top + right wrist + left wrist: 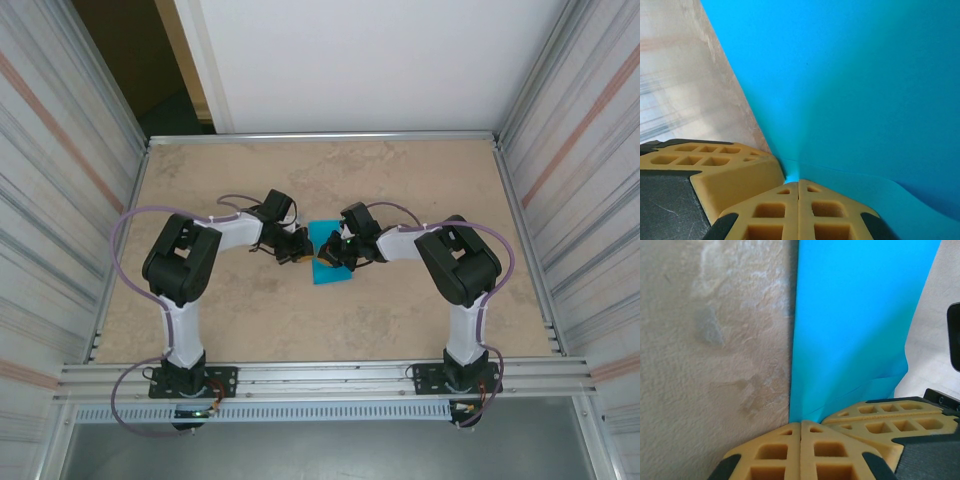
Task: Fold a paper plane with a square sheet of paper (pick it up from the middle)
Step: Fold the triangle a second time at the center of the table.
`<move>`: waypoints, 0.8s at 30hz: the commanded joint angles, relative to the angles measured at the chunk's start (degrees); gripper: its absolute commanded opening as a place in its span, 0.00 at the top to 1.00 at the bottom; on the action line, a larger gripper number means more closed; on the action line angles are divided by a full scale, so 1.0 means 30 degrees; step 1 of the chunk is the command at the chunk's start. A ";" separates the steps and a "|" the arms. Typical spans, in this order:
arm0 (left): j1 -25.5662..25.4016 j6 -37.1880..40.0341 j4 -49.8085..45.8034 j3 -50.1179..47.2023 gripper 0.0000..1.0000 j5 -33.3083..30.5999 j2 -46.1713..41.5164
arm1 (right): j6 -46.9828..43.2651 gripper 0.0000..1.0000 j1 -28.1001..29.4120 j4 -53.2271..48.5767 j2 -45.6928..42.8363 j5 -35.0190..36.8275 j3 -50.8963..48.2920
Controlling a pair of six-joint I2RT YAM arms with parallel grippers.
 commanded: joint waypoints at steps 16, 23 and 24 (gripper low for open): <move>-0.0109 0.0251 0.0406 0.0523 0.97 0.0721 -0.0621 | -0.0183 1.00 0.0123 -0.1378 0.0788 0.0498 -0.0556; -0.0147 0.0435 -0.0115 0.0817 0.97 0.0384 0.0196 | -0.0120 1.00 0.0131 -0.1288 0.0875 0.0466 -0.0606; -0.0147 0.0497 -0.0263 0.0896 0.97 0.0374 0.0306 | -0.0119 1.00 0.0131 -0.1266 0.0818 0.0456 -0.0599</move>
